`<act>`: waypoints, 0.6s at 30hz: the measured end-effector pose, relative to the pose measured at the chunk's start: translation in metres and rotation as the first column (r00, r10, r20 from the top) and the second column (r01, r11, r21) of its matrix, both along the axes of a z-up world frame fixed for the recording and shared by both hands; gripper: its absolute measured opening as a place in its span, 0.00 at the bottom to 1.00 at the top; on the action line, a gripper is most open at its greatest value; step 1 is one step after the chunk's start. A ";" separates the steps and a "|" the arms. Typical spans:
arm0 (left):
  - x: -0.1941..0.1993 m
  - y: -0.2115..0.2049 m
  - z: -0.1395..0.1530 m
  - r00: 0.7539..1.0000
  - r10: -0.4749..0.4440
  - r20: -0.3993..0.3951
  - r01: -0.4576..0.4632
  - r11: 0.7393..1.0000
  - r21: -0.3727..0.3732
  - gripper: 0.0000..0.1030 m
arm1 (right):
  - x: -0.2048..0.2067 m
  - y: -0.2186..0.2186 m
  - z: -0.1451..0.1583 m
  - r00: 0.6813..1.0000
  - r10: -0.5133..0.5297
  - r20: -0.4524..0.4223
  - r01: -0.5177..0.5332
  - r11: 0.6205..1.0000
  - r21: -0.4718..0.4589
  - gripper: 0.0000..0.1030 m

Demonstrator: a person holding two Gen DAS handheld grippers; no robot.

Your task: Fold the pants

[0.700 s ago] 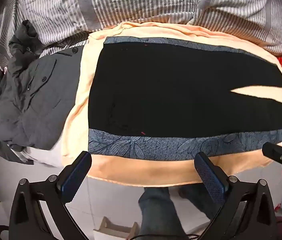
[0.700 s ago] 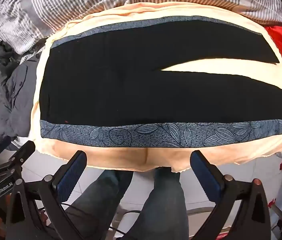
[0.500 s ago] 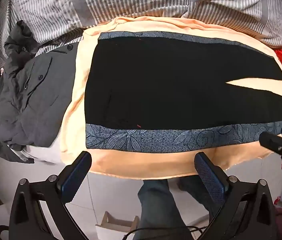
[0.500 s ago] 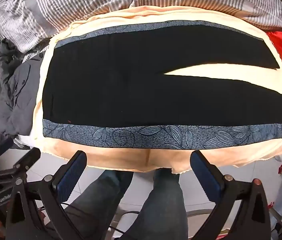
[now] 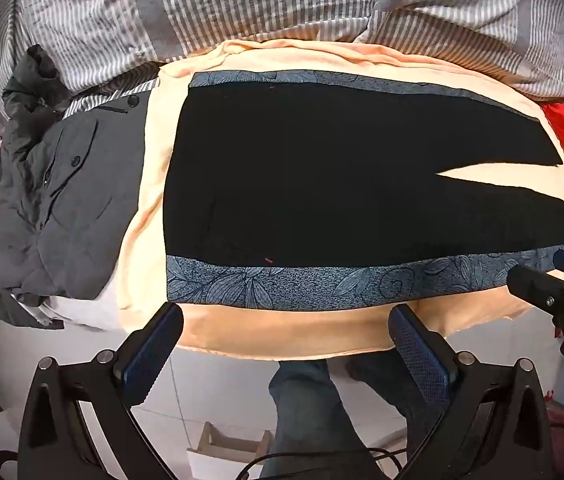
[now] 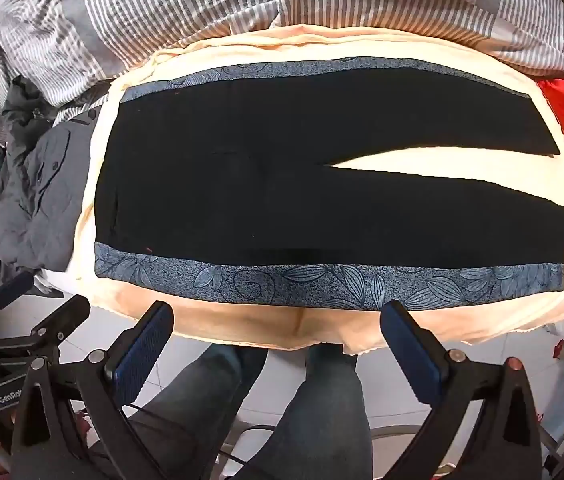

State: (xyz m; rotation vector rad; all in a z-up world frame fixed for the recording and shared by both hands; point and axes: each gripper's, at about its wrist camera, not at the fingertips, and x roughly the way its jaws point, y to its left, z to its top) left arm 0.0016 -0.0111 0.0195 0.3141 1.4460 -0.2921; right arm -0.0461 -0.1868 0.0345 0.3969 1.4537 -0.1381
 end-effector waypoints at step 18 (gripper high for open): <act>-0.001 0.002 0.003 1.000 0.018 -0.001 -0.018 1.000 -0.004 1.00 | -0.004 0.002 0.003 1.000 0.005 0.004 -0.005 1.000 -0.005 1.00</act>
